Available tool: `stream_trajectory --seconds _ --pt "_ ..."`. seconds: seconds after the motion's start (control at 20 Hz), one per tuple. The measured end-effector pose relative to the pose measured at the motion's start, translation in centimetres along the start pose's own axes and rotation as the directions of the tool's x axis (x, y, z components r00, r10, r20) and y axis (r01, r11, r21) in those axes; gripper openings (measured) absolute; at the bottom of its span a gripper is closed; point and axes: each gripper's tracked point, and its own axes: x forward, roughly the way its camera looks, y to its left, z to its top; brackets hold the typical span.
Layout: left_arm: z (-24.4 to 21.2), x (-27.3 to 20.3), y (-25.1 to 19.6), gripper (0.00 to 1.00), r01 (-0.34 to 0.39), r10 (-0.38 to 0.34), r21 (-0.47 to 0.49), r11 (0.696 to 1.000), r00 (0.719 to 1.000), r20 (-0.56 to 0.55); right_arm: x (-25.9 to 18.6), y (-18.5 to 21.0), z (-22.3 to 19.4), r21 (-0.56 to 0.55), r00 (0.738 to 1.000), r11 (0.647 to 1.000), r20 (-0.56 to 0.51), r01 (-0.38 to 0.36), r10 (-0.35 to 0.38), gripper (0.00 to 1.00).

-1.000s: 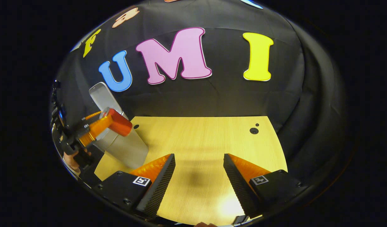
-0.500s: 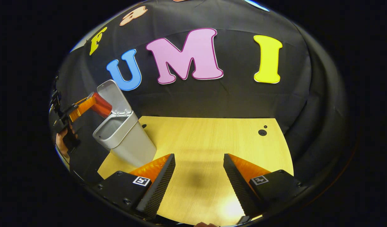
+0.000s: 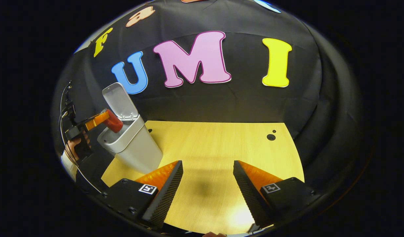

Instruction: Press the lid of the desktop garbage bin to open it, pick up the crumpled paper on the desktop and throw it into the bin, then pick up the pop can on the desktop and drop it into the bin, and finally close the garbage bin lid.

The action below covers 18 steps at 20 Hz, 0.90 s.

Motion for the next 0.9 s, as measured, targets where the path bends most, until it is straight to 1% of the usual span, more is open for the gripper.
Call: stream_trajectory --seconds 0.15,0.3,0.5,0.7,0.8,0.9 --pt "-0.3 0.3 0.3 0.84 -0.031 0.031 -0.002 1.000 1.000 0.004 -0.4 -0.7 -0.3 0.008 1.000 1.000 -0.002 0.017 -0.017 0.99" --pt "0.0 0.3 0.3 0.84 -0.029 0.029 0.015 0.999 0.999 0.017 -0.7 -0.8 -0.5 0.010 1.000 1.000 -0.003 0.026 -0.026 0.99" --pt "2.4 -0.8 0.1 0.84 -0.021 0.016 0.061 0.998 0.997 0.072 -0.8 -0.6 -0.5 0.010 1.000 1.000 0.001 0.022 -0.022 0.99" --pt "7.2 -1.9 -0.7 0.84 -0.010 -0.011 0.110 0.994 0.982 0.186 -1.1 0.1 -0.2 0.008 1.000 1.000 0.017 0.008 -0.008 0.99" --pt "10.3 -2.3 -0.7 0.83 -0.019 -0.010 0.108 0.994 0.965 0.263 -1.2 0.4 0.0 0.003 1.000 1.000 0.025 0.004 -0.004 0.99" --pt "13.1 -2.3 -1.1 0.83 0.002 -0.029 0.086 0.996 0.950 0.310 -1.4 0.4 0.1 0.003 0.999 1.000 0.031 0.004 -0.004 0.99"
